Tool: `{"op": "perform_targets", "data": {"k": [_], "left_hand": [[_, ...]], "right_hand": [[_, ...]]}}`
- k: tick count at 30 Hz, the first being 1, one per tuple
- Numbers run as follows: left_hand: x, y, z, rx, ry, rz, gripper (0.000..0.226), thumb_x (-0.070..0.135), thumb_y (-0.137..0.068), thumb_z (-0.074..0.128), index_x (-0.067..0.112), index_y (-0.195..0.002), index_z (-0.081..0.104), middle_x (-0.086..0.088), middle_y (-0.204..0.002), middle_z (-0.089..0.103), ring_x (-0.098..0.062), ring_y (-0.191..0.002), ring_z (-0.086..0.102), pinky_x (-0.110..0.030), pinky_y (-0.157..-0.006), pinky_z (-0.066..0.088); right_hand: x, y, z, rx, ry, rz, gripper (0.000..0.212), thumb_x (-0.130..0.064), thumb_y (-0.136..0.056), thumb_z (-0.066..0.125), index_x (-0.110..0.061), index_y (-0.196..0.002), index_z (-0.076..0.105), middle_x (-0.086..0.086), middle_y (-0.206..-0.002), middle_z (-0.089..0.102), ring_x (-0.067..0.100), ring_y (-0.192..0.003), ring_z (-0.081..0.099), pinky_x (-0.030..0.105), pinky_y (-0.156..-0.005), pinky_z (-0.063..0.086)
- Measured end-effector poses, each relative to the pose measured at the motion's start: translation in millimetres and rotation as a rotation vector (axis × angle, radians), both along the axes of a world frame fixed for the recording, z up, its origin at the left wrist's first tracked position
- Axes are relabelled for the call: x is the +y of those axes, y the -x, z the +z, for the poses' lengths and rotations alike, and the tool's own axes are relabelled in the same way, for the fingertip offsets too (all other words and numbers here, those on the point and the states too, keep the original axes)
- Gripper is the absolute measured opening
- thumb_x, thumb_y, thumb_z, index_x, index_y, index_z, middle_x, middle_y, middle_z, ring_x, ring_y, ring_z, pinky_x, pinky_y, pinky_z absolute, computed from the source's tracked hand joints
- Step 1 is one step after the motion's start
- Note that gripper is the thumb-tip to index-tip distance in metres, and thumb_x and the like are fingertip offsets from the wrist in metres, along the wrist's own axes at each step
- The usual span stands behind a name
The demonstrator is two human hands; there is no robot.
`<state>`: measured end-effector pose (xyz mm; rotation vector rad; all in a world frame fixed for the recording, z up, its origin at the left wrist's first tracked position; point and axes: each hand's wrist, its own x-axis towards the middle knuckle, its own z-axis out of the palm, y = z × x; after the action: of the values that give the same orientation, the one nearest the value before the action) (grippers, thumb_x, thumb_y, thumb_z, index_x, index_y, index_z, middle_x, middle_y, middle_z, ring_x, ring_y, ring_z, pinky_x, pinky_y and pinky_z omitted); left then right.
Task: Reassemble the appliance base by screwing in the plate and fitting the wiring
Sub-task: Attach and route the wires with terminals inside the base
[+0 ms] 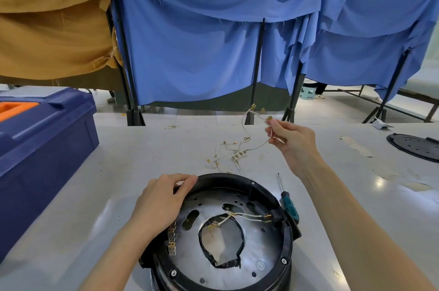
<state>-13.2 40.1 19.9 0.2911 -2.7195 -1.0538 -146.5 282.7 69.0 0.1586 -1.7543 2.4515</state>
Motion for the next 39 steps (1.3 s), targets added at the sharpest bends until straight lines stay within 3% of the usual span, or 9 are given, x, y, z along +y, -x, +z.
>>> {"op": "perform_targets", "data": {"k": [4,6,9,15,21,26,29,33,39], "left_hand": [[8,4,9,0.164,-0.117,0.027,0.036,0.045,-0.091,0.060,0.028,-0.122,0.064,0.012,-0.091,0.071,-0.011,-0.096,0.064,-0.030,-0.088,0.049],[15,6,17,0.239,-0.247,0.031,0.024,0.039,-0.091,0.062,0.027,-0.110,0.068,0.008,-0.074,0.072,-0.003,-0.075,0.065,-0.014,-0.071,0.045],[23,11,27,0.263,-0.517,0.100,0.017,0.030,-0.090,0.066,0.015,-0.093,0.071,0.002,-0.065,0.073,-0.006,-0.053,0.064,-0.011,-0.052,0.044],[27,12,39,0.133,-1.168,0.156,0.010,0.004,-0.083,0.072,-0.001,-0.091,0.069,-0.012,-0.075,0.075,-0.012,-0.061,0.071,-0.015,-0.050,0.052],[19,15,36,0.126,-1.355,0.071,0.013,-0.001,-0.086,0.064,-0.001,-0.098,0.070,-0.006,-0.077,0.073,-0.008,-0.064,0.069,-0.017,-0.058,0.055],[18,18,40,0.240,-1.707,0.132,0.006,0.005,-0.088,0.064,0.006,-0.093,0.063,-0.005,-0.078,0.074,-0.008,-0.064,0.071,-0.017,-0.055,0.055],[22,18,42,0.277,-1.779,0.109,0.006,0.019,-0.085,0.067,0.013,-0.088,0.065,0.002,-0.075,0.073,-0.006,-0.067,0.068,-0.020,-0.063,0.055],[27,18,46,0.342,-1.861,-0.057,0.008,0.026,-0.091,0.061,0.018,-0.089,0.061,0.002,-0.098,0.074,-0.013,-0.096,0.070,-0.034,-0.090,0.049],[32,16,58,0.322,-1.665,-0.163,0.016,0.020,-0.084,0.062,0.009,-0.093,0.067,0.001,-0.065,0.062,-0.010,-0.058,0.064,-0.025,-0.060,0.057]], "right_hand": [[1,-14,3,0.006,0.106,0.113,0.019,-0.003,-0.088,0.064,-0.007,-0.079,0.080,0.009,-0.074,0.071,0.014,-0.065,0.067,0.023,-0.056,0.054],[-2,-23,3,0.025,0.129,0.167,0.014,-0.005,-0.084,0.066,-0.006,-0.080,0.080,0.010,-0.074,0.070,0.015,-0.066,0.066,0.023,-0.056,0.053],[-7,-39,-1,0.081,0.128,0.254,0.013,-0.007,-0.075,0.068,-0.003,-0.081,0.079,0.011,-0.078,0.070,0.017,-0.068,0.065,0.025,-0.055,0.053],[-11,-57,-8,0.188,-0.005,0.355,0.011,-0.007,-0.075,0.068,-0.003,-0.078,0.077,0.018,-0.072,0.068,0.029,-0.068,0.069,0.029,-0.058,0.058],[0,-57,-11,0.197,-0.030,0.487,0.016,-0.005,-0.084,0.060,-0.001,-0.082,0.075,0.016,-0.070,0.065,0.026,-0.060,0.063,0.028,-0.057,0.054],[9,-55,-14,0.147,-0.058,0.592,0.018,-0.008,-0.086,0.059,-0.002,-0.080,0.075,0.012,-0.067,0.061,0.019,-0.054,0.052,0.024,-0.053,0.046],[10,-55,-18,0.109,-0.097,0.615,0.018,-0.009,-0.086,0.060,-0.003,-0.078,0.075,0.011,-0.066,0.061,0.018,-0.055,0.049,0.023,-0.053,0.041],[10,-54,-21,0.082,-0.121,0.629,0.017,-0.013,-0.086,0.062,-0.004,-0.080,0.076,0.009,-0.067,0.061,0.018,-0.060,0.050,0.025,-0.058,0.038],[11,-59,-13,0.142,-0.365,0.783,0.015,-0.007,-0.077,0.077,-0.001,-0.091,0.075,0.019,-0.086,0.067,0.025,-0.080,0.061,0.031,-0.079,0.054]]}}
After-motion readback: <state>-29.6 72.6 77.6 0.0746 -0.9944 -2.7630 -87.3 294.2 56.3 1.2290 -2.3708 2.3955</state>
